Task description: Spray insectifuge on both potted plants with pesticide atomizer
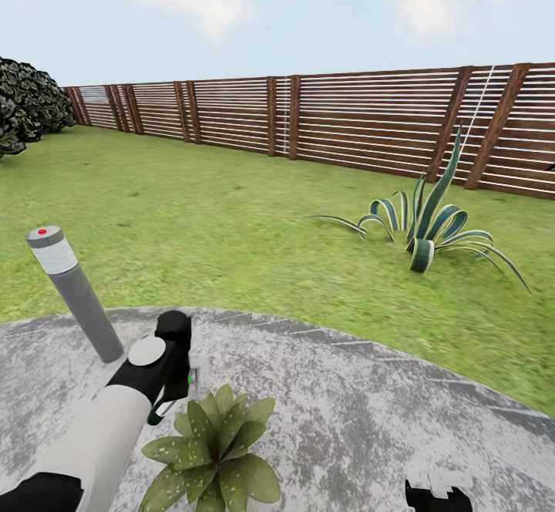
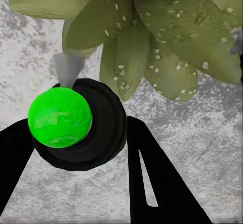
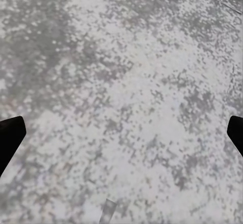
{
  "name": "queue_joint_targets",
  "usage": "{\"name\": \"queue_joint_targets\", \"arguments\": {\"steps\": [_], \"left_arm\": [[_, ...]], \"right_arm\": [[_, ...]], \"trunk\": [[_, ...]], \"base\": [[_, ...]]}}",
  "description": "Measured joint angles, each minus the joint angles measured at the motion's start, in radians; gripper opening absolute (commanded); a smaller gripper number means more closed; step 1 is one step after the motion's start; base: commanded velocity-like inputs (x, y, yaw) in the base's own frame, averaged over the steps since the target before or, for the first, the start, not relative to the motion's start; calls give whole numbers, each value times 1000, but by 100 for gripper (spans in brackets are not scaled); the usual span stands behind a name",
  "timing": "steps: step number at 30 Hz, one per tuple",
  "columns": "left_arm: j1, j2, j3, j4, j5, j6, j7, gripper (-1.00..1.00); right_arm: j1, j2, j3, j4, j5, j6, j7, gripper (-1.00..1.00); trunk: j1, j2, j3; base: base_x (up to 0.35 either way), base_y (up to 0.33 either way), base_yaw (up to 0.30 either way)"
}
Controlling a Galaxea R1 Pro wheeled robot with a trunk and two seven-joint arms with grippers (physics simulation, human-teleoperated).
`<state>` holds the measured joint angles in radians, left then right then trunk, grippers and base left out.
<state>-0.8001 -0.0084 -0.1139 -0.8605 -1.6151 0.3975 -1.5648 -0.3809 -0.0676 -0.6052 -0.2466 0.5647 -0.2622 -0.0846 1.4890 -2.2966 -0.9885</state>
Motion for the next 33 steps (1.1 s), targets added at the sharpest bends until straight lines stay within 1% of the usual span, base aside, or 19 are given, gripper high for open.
{"name": "queue_joint_targets", "arguments": {"steps": [3, 4, 5, 7, 11, 14, 16, 18, 22, 24, 25, 26, 27, 28, 29, 30, 31, 33], "left_arm": [[3, 17, 6, 5, 1, -3, 0, -100], [3, 29, 8, 6, 5, -3, 0, -100], [3, 36, 9, 6, 7, -4, 0, -100], [3, 43, 13, 5, 11, -18, 0, -100], [2, 34, 11, -7, 12, -35, 0, -100], [-5, 12, 7, -16, 12, -37, 0, -100], [-8, 5, 5, -31, 12, -38, 0, -100], [-11, 3, 4, -47, 12, -39, 0, -100], [-8, 13, 10, -57, 12, -41, 0, -100], [1, 31, 13, -57, 12, -43, 0, -100], [4, 45, 14, -57, 12, -42, 0, -100], [6, 72, 17, -53, 14, -40, 0, -100], [7, 90, 18, -49, 15, -40, 0, -100], [8, 112, 22, -46, 26, -39, 0, -100], [9, 125, 29, -44, 40, -39, 0, -100], [20, 141, 47, -43, 77, -41, -1, -100], [38, 150, 60, -42, 101, -42, -1, -100], [65, 155, 69, -42, 122, -43, -1, -100]], "right_arm": [[0, 0, 0, 0, 0, 0, 0, 100], [0, 0, 0, 0, 0, 0, 0, 100], [0, 0, 0, 0, 0, -1, 0, 100], [0, 0, 0, 1, 0, 0, 0, 100], [0, 0, 0, 1, 1, 0, 0, 100], [0, 0, 0, 1, 1, -1, 0, 100], [0, 0, 0, 1, 1, 0, 0, 100], [0, 0, 0, 1, 1, -1, 0, 100], [0, 0, 0, 1, 1, 0, 0, 100], [0, 0, 0, 1, 1, 0, 0, 100], [0, 0, 0, 1, 1, -1, 0, 100], [0, 0, 0, 1, 1, 0, 0, 100], [0, 0, 0, 1, 1, 0, 0, 100], [0, 0, 0, 1, 1, 0, 0, 100], [0, 0, 0, 1, 1, 0, 0, 100], [0, 0, 0, 1, 1, 0, 0, 100], [0, 0, 0, 1, 1, -1, 0, 100], [0, 0, 0, 1, 1, -1, 0, 100]], "trunk": [[0, 0, 0], [0, 0, 0], [0, 0, 0], [0, 0, 0], [0, 0, 0], [0, 0, 0], [0, 0, 0], [0, 0, 0], [0, 0, 0], [0, 0, 0], [0, 0, 0], [0, 0, 0], [0, 0, 0], [0, 0, 0], [0, 0, 0], [0, 0, 0], [0, 0, 0], [0, 0, 0]], "base": [[0, 0, 0], [0, 0, 0], [0, 0, 0], [0, 0, 0], [0, 0, 0], [0, 0, 0], [0, 0, 0], [0, 0, 0], [0, 0, 0], [0, 0, 0], [0, 0, 0], [0, 0, 0], [0, 0, 0], [0, 0, 0], [0, 0, 0], [0, 0, 0], [0, 0, 0], [0, 0, 0]]}}
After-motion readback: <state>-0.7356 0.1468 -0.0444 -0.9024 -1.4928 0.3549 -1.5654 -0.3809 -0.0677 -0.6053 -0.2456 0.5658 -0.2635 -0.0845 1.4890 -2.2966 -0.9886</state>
